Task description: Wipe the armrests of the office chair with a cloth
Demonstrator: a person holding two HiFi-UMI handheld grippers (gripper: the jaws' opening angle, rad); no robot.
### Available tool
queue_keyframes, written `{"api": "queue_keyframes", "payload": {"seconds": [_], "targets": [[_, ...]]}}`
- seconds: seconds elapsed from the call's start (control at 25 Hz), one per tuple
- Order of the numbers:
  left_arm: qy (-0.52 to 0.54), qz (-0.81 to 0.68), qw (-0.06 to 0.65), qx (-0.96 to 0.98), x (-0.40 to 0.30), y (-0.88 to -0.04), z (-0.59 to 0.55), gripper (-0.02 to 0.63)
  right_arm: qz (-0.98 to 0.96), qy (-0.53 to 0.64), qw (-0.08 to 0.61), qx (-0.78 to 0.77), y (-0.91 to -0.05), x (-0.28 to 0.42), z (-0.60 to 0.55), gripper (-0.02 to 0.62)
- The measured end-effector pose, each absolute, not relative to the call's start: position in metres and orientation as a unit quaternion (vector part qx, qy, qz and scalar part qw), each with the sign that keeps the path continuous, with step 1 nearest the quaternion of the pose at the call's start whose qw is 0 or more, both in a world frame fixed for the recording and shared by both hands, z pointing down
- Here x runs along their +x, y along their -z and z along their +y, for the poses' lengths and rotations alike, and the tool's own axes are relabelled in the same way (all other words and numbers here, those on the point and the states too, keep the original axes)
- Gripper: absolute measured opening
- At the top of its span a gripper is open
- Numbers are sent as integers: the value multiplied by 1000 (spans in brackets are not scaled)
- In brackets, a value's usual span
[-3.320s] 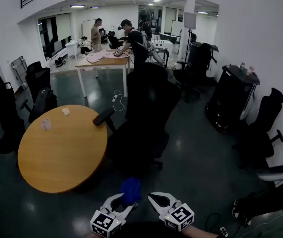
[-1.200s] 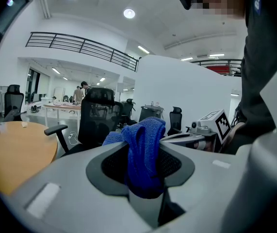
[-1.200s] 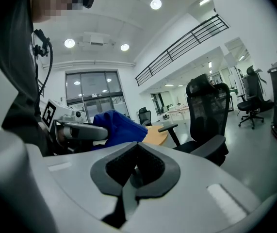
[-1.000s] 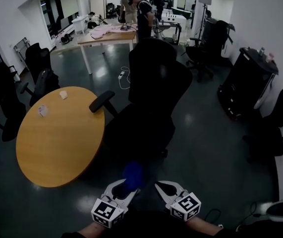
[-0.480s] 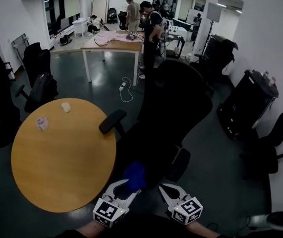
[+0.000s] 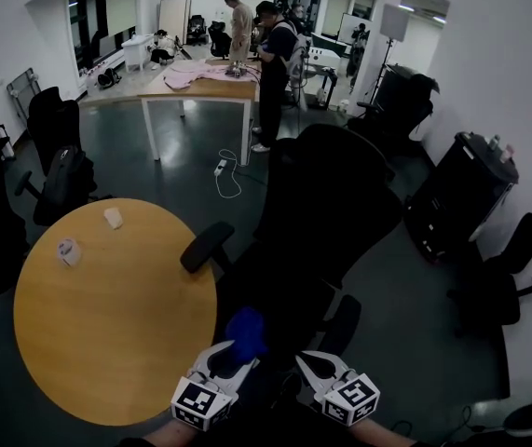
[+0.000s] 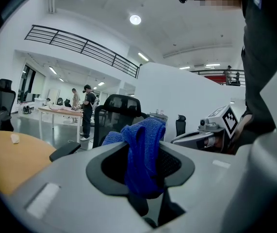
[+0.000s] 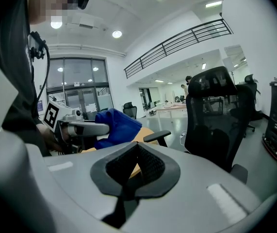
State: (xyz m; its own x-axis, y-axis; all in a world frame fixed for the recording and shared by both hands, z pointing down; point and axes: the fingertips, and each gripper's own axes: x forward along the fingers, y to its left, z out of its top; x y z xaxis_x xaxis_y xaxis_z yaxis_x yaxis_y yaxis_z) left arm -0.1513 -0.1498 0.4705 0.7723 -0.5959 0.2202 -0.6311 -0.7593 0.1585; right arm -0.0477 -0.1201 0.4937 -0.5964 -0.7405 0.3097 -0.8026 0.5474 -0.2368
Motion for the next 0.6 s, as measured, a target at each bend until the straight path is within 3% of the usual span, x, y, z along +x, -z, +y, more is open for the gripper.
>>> {"api": "queue_keyframes", "payload": {"seconds": [0.6], "targets": [[-99, -425, 97, 894, -115, -450, -248, 160, -913, -174, 45, 367, -495, 0, -235, 5]]}}
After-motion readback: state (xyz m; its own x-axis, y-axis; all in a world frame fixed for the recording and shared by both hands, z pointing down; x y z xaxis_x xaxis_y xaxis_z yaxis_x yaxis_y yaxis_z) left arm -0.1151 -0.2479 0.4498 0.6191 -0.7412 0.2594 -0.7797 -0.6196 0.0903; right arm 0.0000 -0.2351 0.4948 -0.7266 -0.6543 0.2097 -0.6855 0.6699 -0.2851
